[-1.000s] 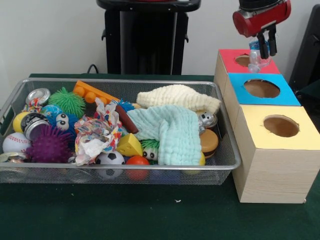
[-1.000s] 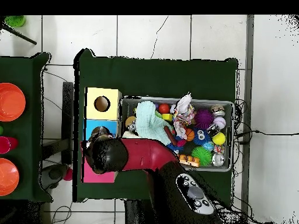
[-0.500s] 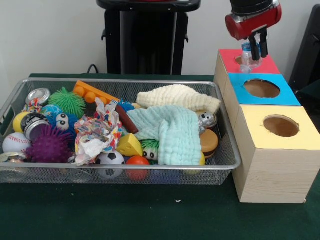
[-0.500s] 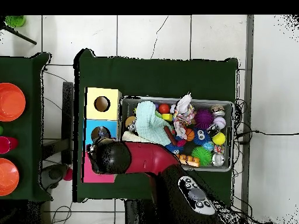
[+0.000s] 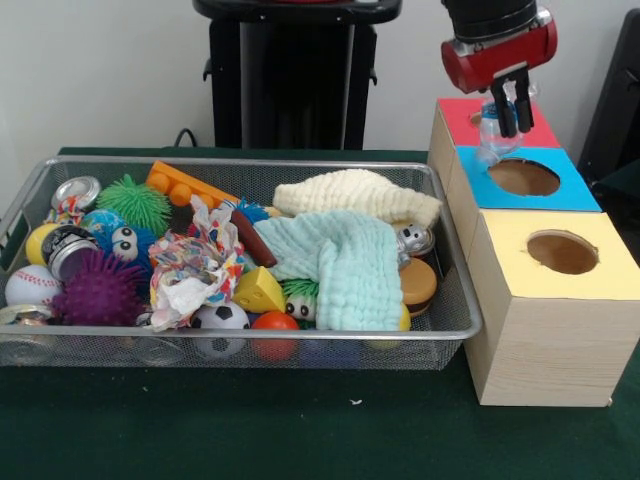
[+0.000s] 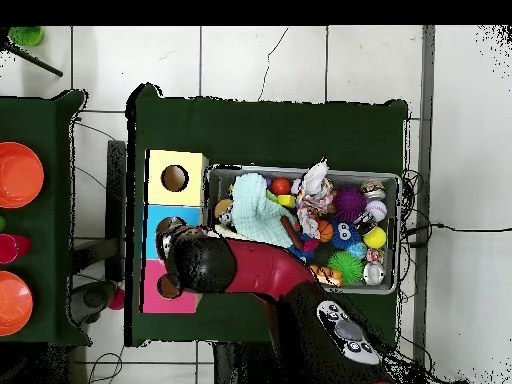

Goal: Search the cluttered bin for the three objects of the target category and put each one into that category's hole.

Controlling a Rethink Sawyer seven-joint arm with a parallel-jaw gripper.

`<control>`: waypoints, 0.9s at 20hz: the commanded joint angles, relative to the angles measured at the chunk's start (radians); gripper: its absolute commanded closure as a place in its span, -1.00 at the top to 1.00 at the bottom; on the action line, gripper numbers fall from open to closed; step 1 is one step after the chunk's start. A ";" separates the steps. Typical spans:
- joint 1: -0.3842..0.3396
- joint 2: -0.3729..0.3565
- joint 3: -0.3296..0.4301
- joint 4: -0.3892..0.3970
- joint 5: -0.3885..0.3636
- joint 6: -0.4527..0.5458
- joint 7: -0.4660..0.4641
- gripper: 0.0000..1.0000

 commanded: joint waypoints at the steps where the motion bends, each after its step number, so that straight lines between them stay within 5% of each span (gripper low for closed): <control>1: -0.039 0.024 0.070 0.058 0.081 -0.070 0.258 -1.00; 18: -0.030 0.059 0.137 0.072 0.172 -0.114 0.295 -1.00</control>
